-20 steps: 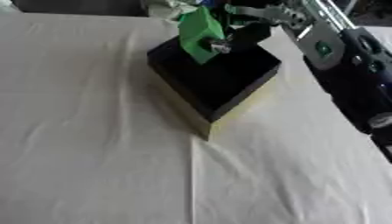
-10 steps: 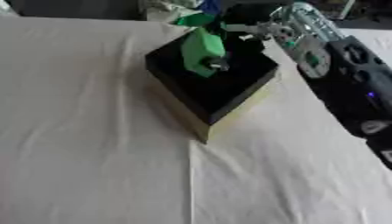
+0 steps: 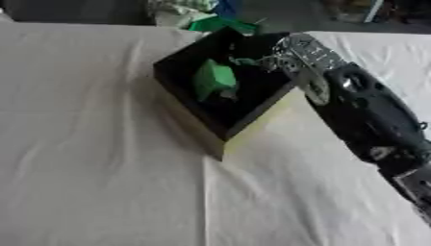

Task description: Pick up objects on the table and place them in the box.

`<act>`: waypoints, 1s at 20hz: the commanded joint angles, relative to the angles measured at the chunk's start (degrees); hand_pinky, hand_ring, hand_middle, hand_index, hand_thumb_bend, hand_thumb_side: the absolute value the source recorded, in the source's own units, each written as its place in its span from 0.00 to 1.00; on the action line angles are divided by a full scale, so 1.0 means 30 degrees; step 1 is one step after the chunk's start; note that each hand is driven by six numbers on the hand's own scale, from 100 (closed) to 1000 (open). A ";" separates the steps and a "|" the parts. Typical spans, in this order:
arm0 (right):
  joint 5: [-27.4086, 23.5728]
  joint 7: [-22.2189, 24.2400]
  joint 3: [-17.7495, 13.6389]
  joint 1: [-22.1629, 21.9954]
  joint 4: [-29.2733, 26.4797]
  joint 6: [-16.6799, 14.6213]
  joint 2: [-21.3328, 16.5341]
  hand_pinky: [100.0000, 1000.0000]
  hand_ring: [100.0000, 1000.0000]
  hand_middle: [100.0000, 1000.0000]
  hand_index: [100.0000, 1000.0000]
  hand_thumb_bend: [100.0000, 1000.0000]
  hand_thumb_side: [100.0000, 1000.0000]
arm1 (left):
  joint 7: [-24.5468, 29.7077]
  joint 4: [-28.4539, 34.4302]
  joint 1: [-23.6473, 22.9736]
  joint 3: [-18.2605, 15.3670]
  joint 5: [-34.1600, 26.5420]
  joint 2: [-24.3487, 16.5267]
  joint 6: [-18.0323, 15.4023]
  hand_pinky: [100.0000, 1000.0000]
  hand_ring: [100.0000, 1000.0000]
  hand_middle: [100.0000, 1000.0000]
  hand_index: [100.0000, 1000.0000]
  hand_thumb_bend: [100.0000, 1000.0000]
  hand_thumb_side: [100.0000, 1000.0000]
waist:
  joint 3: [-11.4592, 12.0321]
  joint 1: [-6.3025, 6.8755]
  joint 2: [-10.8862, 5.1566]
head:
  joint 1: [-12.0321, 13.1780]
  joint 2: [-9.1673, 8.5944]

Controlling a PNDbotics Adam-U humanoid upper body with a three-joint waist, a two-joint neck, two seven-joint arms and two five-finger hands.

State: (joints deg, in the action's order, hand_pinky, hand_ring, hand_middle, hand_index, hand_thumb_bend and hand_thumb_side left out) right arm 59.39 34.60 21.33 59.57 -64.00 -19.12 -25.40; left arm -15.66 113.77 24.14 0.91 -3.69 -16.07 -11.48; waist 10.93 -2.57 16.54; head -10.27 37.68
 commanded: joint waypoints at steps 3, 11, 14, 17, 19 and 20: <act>0.0553 -0.0047 -0.0488 0.0817 -0.0477 0.0075 -0.0203 0.94 0.92 0.85 0.95 0.47 1.00 | 0.0092 0.0275 0.0148 -0.0018 -0.0026 -0.0196 0.0052 0.61 0.71 0.56 0.69 0.09 0.94 | -0.0099 0.0150 -0.0375 | -0.0118 0.0000; 0.0185 -0.0142 -0.0912 0.0982 -0.1067 0.0380 -0.0242 0.93 0.91 0.86 0.96 0.47 1.00 | 0.0138 0.0275 0.0129 -0.0029 -0.0029 -0.0188 0.0092 0.61 0.71 0.56 0.69 0.09 0.94 | -0.0159 0.0180 -0.0390 | -0.0131 0.0049; -0.0104 -0.0012 -0.0989 0.0982 -0.1208 0.0393 -0.0206 0.92 0.90 0.85 0.97 0.39 0.95 | 0.0159 0.0275 0.0132 -0.0018 -0.0033 -0.0160 0.0107 0.61 0.71 0.56 0.69 0.09 0.94 | -0.0171 0.0185 -0.0393 | -0.0135 0.0026; -0.0623 0.0004 -0.1192 0.0965 -0.1362 0.0601 -0.0192 0.90 0.89 0.84 0.96 0.30 0.87 | 0.0174 0.0275 0.0111 -0.0025 -0.0030 -0.0162 0.0117 0.61 0.71 0.56 0.69 0.09 0.94 | -0.0169 0.0191 -0.0398 | -0.0109 0.0048; -0.1123 -0.0063 -0.1384 0.1008 -0.1598 0.0838 -0.0223 0.89 0.88 0.84 0.96 0.25 0.85 | 0.0182 0.0275 0.0094 -0.0028 -0.0026 -0.0169 0.0131 0.61 0.71 0.56 0.69 0.09 0.94 | -0.0181 0.0185 -0.0406 | -0.0095 0.0056; -0.1394 -0.0098 -0.1469 0.1046 -0.1783 0.0953 -0.0261 0.89 0.88 0.84 0.96 0.23 0.83 | 0.0185 0.0275 0.0095 -0.0032 -0.0022 -0.0173 0.0132 0.61 0.71 0.56 0.69 0.09 0.94 | -0.0193 0.0180 -0.0415 | -0.0093 0.0060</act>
State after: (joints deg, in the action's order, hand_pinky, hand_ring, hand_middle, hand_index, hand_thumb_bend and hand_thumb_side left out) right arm 56.47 34.51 17.91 61.10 -67.72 -16.78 -25.24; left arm -15.23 113.77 24.11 0.91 -3.76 -16.04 -11.06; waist 10.39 -2.34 16.54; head -10.53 37.69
